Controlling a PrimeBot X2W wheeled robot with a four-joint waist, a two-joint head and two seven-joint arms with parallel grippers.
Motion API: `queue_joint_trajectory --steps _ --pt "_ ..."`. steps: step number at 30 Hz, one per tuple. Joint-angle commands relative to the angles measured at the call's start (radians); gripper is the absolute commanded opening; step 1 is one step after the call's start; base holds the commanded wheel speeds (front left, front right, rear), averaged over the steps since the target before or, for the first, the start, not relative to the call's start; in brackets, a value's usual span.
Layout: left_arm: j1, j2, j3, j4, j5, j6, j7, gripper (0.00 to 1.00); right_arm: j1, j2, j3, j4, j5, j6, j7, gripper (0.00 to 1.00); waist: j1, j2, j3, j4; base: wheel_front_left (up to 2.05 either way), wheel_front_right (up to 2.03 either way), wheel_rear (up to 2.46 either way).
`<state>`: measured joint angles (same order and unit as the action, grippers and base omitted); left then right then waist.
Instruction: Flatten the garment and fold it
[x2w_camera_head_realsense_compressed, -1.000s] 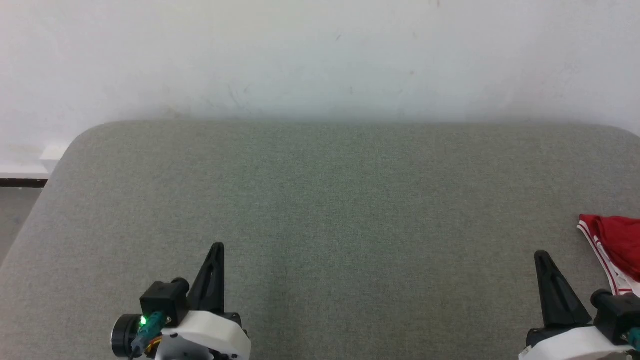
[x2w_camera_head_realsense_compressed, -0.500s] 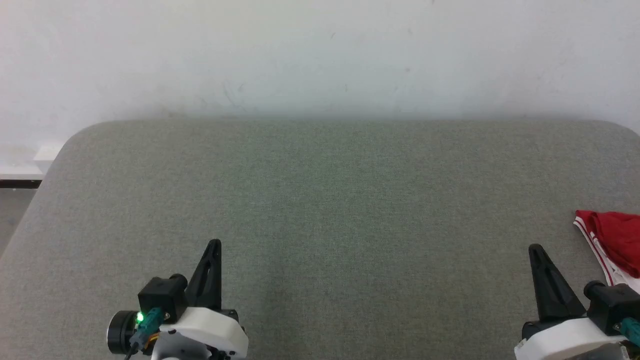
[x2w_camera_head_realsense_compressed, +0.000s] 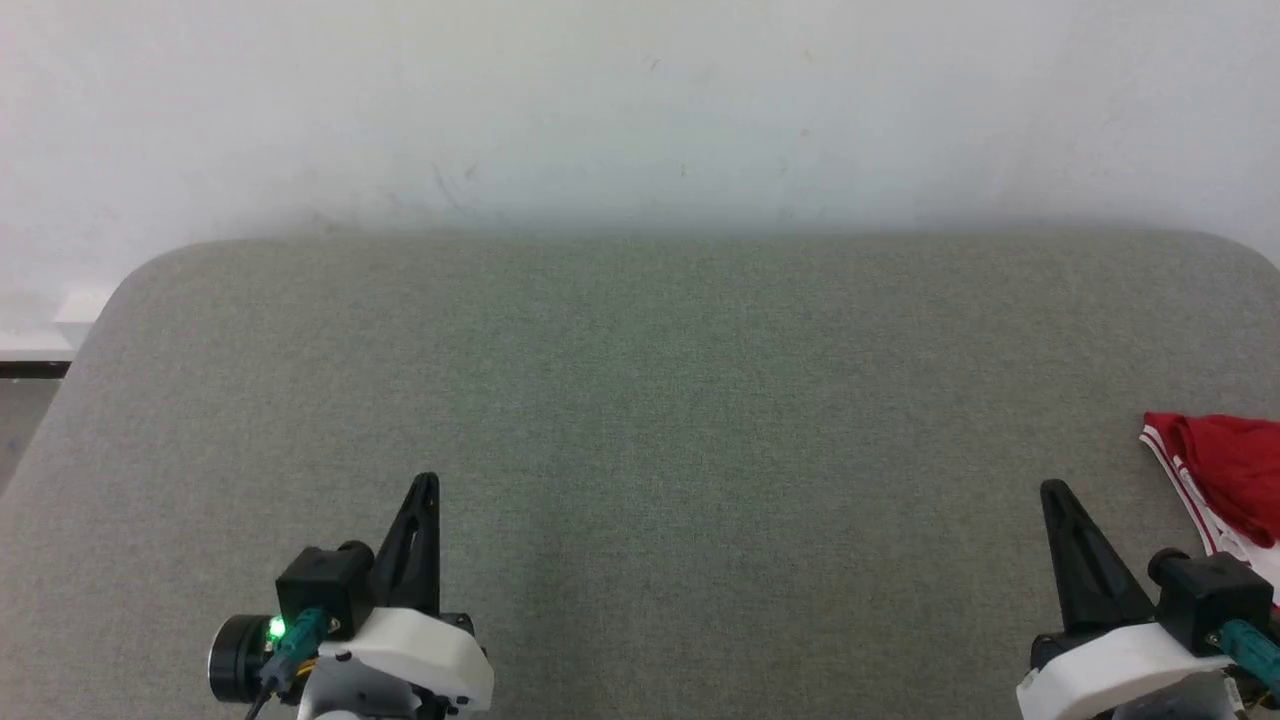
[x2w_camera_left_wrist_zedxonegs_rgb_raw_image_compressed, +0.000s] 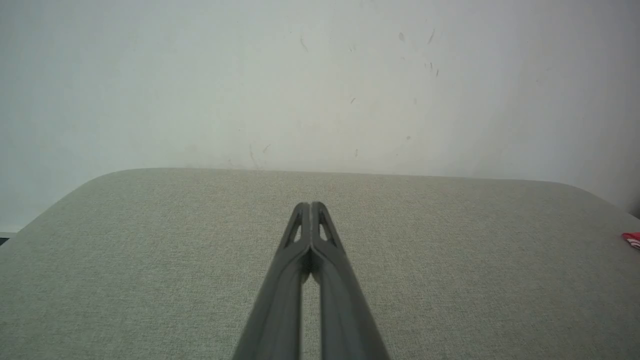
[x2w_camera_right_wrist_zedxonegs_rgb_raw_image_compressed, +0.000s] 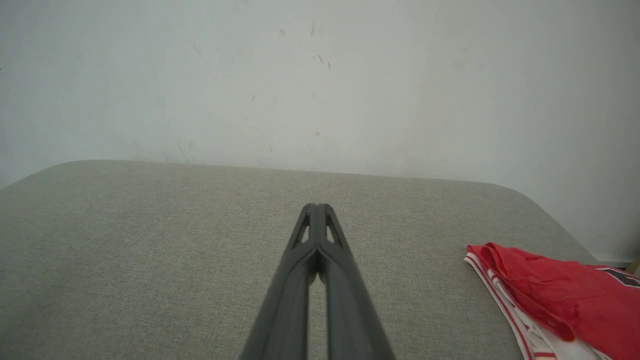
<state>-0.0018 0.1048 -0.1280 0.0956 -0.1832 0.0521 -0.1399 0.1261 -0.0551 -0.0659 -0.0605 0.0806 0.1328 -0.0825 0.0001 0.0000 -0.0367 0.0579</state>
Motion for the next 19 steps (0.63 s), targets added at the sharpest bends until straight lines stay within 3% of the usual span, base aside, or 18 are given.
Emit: queue_joint_trajectory --steps 1,19 --pt "0.001 -0.004 0.01 -0.009 0.013 -0.01 0.007 0.0 -0.016 0.002 0.003 0.005 -0.011 -0.001 0.004 0.0 -0.0001 0.0 0.001 -0.002 0.0 0.0 0.0" --pt "0.001 -0.017 0.041 -0.032 0.057 -0.021 0.041 0.0 -0.045 0.003 0.019 0.02 -0.029 -0.001 0.024 0.0 -0.0001 0.0 0.01 -0.016 0.0 0.0 0.0"
